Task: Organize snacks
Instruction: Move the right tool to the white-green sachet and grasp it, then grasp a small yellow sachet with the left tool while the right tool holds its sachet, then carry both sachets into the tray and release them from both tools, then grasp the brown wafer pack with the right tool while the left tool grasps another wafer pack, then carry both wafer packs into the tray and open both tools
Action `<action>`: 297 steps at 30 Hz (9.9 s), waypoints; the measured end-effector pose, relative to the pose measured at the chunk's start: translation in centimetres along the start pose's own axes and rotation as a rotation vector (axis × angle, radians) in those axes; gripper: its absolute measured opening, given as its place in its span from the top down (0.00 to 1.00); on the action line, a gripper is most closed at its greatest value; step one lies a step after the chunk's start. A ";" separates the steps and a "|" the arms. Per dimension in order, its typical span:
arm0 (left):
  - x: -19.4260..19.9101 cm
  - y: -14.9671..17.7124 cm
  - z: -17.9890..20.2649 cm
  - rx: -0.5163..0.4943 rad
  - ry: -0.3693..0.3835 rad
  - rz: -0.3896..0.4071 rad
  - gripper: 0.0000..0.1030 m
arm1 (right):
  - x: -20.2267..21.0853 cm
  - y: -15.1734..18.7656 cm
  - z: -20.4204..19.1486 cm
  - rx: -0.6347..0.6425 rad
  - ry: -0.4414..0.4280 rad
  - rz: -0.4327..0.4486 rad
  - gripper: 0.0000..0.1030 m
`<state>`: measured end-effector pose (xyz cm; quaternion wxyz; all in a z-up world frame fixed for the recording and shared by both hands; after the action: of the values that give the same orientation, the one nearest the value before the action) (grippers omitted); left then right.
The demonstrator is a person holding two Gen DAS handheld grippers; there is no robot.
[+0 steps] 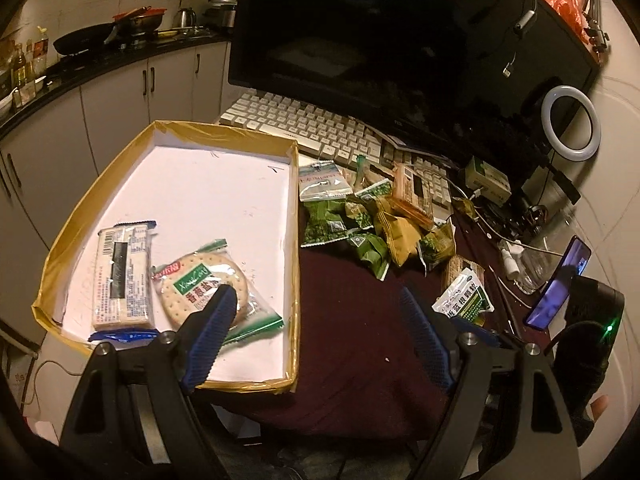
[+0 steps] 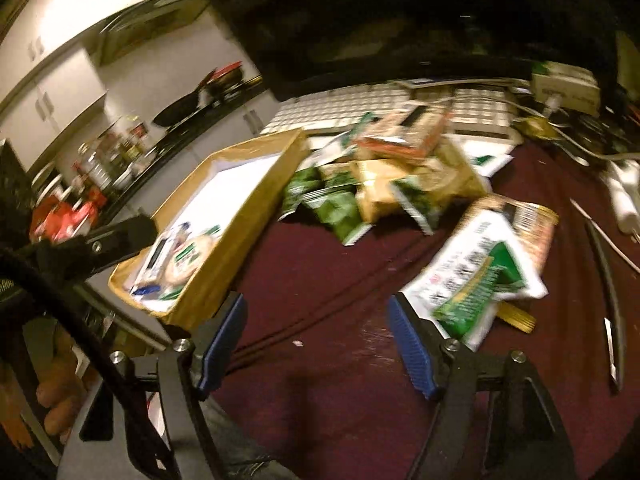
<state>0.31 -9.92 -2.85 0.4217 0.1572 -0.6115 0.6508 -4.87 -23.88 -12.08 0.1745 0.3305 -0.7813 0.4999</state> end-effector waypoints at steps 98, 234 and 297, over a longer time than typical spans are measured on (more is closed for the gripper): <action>1.6 -2.5 -4.9 0.094 0.003 -0.014 0.62 | -3.5 -2.9 -5.0 0.022 -0.160 -0.053 0.85; -2.1 -5.4 -0.7 0.119 0.022 0.029 0.47 | -0.7 -3.2 9.0 -0.211 0.245 0.161 0.29; -3.5 -9.5 -15.2 0.178 -0.164 -0.052 0.24 | -12.4 -12.2 -10.3 0.078 -0.159 -0.090 0.25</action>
<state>14.15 1.95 -2.12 0.3713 0.2622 -0.5795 0.6764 11.87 -13.82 -6.87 0.1211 0.4103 -0.7572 0.4936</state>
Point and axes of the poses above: each gripper's, at about its wrist camera, not at the fingertips, and x roughly against the way its jaws point, z to its right, y to its underside, the point moved 4 cm from there along -x, roughly the way its jaws point, and after that the axes turned 1 degree about -z, right-handed, at the moved point
